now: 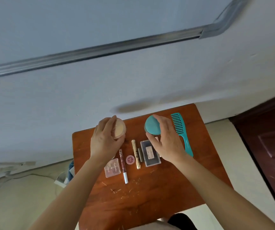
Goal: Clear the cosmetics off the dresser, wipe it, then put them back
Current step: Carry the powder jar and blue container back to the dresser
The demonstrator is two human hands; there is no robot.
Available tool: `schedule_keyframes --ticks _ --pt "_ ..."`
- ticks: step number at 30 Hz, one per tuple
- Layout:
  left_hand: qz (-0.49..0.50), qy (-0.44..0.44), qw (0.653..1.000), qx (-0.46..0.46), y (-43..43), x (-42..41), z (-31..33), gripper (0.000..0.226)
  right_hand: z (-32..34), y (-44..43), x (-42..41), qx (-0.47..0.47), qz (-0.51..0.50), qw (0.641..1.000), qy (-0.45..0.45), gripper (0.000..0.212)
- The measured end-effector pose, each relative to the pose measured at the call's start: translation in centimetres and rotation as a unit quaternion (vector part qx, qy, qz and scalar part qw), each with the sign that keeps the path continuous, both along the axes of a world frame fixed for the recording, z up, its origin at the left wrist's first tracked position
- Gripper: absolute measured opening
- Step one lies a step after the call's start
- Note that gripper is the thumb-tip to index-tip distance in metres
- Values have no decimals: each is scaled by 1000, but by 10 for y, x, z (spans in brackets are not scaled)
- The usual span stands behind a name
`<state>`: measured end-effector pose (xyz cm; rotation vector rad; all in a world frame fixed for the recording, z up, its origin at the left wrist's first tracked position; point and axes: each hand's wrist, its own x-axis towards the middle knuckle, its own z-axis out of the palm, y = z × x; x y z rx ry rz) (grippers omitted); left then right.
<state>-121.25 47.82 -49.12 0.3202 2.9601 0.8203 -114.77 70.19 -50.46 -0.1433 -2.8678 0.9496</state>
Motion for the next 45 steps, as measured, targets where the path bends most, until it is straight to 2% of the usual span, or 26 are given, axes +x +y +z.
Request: schedule_keyframes --ticks 6,10,14,17,21,26,33,39,45 --pt "-44 112 990 71 29 25 85 77 72 37 30 -18 -67 994 88 63" --pt "-109 187 968 128 58 31 132 72 115 58 57 -12 -135 978 158 57" --pt "-197 167 948 188 101 52 153 71 148 65 122 -5 -267 939 218 54" --pt "-290 153 919 220 133 86 156 69 166 66 193 26 -353 902 247 52" --pt "-420 131 861 255 184 150 162 65 185 65 302 75 -479 843 232 54" --pt "-558 94 764 310 238 270 183 51 208 40 453 117 -623 739 229 53" --pt "-674 67 632 376 278 468 210 44 219 -16 637 154 -732 608 266 55" --pt "-739 54 550 385 286 644 203 45 216 -54 791 168 -784 549 234 57" --pt "-785 44 502 360 295 767 185 42 204 -56 913 160 -824 498 217 60"
